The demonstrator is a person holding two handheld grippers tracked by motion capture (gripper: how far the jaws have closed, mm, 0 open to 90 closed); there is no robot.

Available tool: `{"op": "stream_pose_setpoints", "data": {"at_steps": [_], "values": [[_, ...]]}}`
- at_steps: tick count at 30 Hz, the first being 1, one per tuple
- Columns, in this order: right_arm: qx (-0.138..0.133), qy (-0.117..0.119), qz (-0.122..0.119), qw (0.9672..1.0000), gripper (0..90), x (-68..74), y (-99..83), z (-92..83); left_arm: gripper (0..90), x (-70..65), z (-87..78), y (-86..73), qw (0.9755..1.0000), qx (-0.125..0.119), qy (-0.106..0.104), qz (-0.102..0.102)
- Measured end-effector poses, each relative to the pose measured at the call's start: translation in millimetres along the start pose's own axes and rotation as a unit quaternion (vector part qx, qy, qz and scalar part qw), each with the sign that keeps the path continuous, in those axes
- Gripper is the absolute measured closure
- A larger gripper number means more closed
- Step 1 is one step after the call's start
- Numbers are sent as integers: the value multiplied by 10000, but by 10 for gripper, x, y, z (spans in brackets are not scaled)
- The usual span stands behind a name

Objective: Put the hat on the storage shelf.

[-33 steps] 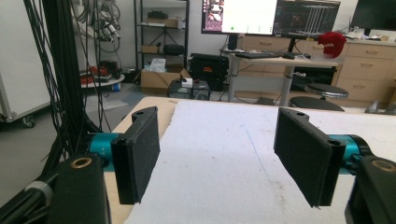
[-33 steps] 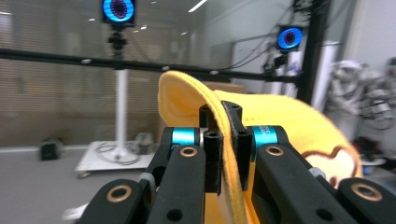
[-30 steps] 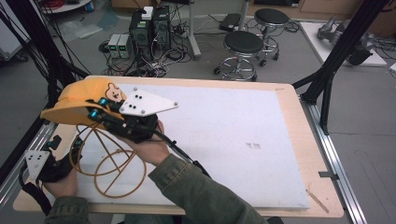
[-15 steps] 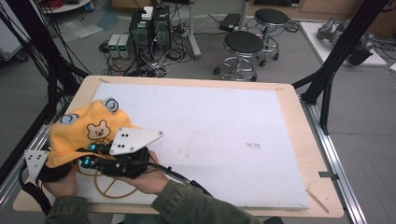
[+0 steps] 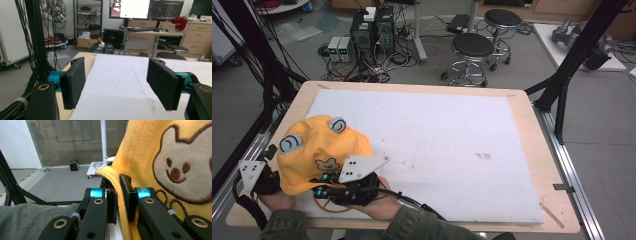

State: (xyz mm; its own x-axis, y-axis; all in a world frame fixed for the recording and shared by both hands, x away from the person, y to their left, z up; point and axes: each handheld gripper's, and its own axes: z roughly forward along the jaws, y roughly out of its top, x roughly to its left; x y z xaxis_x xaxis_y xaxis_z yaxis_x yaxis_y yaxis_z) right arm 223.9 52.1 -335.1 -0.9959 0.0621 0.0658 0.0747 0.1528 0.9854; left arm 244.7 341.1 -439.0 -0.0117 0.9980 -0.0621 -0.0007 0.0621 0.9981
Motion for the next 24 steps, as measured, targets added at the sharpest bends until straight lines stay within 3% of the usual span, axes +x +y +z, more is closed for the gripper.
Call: {"op": "stream_pose_setpoints", "data": {"at_steps": [6, 8, 9, 10, 11, 13, 17, 24], "values": [[95, 45, -5, 9999, 812, -1, 13, -1, 315, 4, 4, -1, 10000, -5, 5, -20], [118, 80, 2, 9999, 763, 2, 21, 2, 316, 3, 3, 0, 10000, -4, 2, -16], [132, 140, -42, 9998, 649, 17, 25, 9, 316, 2, 2, 0, 10000, -6, 3, -15], [132, 140, -42, 9998, 649, 17, 25, 9, 316, 2, 2, 1, 10000, -5, 2, -14], [94, 348, -175, 9992, 485, 52, 32, 13, 316, 3, 3, 0, 10000, -4, 2, -14], [97, 466, -278, 9985, 443, 108, 42, 16, 316, 5, 5, -1, 10000, -5, -1, -17], [143, 475, -477, 9976, 413, 165, 46, 19, 316, 5, 5, -1, 10000, -4, -3, -19], [-64, 526, -393, 9978, 401, 148, 96, -47, 316, 9, 2, 1, 10000, -7, 2, -23]]}}
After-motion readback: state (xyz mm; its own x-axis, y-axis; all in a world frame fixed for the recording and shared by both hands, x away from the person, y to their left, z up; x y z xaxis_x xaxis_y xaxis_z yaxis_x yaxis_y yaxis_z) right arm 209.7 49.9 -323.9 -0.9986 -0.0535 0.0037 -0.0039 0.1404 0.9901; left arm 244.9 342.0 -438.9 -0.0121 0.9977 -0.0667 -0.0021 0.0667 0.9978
